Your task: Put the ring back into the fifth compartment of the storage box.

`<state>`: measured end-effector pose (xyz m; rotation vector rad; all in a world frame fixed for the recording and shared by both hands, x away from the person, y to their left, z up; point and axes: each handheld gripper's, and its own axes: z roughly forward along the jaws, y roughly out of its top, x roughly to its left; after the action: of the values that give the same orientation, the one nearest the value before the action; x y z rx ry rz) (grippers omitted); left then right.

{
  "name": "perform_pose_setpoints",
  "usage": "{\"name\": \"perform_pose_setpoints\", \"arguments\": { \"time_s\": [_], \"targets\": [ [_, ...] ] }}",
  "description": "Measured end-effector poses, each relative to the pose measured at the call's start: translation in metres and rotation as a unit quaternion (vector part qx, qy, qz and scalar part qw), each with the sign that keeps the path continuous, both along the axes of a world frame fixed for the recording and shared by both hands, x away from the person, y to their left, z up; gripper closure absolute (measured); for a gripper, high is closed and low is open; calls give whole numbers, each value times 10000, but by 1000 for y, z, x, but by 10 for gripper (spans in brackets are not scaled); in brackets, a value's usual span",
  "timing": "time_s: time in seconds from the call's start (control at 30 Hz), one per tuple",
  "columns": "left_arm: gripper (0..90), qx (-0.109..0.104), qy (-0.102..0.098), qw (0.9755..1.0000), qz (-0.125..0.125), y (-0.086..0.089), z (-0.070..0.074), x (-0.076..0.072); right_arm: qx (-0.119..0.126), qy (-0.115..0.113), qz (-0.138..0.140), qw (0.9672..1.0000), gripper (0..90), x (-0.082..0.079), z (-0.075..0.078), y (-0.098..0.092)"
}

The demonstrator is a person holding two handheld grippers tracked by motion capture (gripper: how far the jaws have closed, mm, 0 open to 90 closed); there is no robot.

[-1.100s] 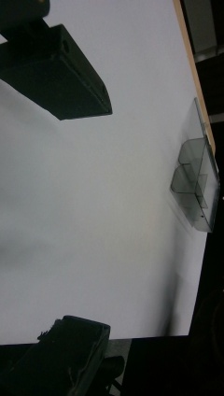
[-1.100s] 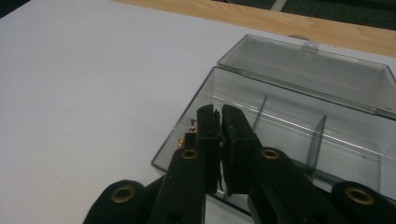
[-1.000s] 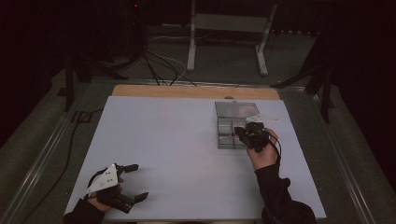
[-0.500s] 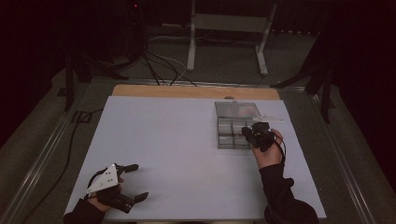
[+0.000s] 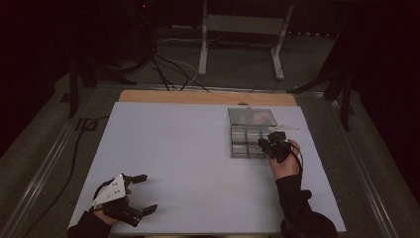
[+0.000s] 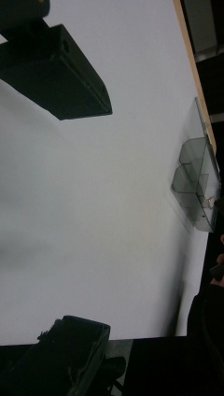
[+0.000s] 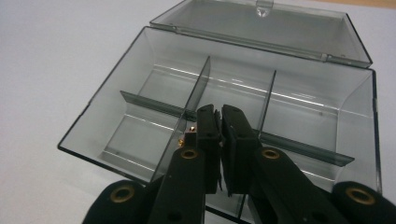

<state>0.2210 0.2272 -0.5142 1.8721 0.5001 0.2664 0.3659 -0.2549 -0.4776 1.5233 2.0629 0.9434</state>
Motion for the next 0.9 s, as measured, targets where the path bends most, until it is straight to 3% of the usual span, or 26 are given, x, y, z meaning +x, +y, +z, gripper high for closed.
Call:
{"name": "perform_pose_setpoints", "arguments": {
  "time_s": [0.33,0.37,0.4,0.43,0.47,0.6,0.8,0.9],
  "targets": [
    [10,-6,8,10000,-7,0,0,0,-23,123,-1,9999,848,6,-6,-1],
    [10,-3,7,10000,-8,0,0,0,23,258,60,9996,766,9,-9,-1],
    [10,-3,7,10000,-8,0,0,0,23,258,60,9996,766,9,-9,-1],
    [10,0,10,10000,-6,0,0,0,3,246,107,9996,698,10,-10,-1],
    [10,0,10,10000,-6,0,0,0,3,246,107,9996,698,10,-10,-1],
    [10,2,5,10000,-6,0,0,0,109,165,213,9996,554,9,-8,0],
    [10,-7,9,10000,-16,-1,0,0,186,120,406,9989,496,9,-4,0],
    [10,5,1,10000,-24,-1,0,0,297,76,470,9984,410,7,-2,1]
  ]
}}
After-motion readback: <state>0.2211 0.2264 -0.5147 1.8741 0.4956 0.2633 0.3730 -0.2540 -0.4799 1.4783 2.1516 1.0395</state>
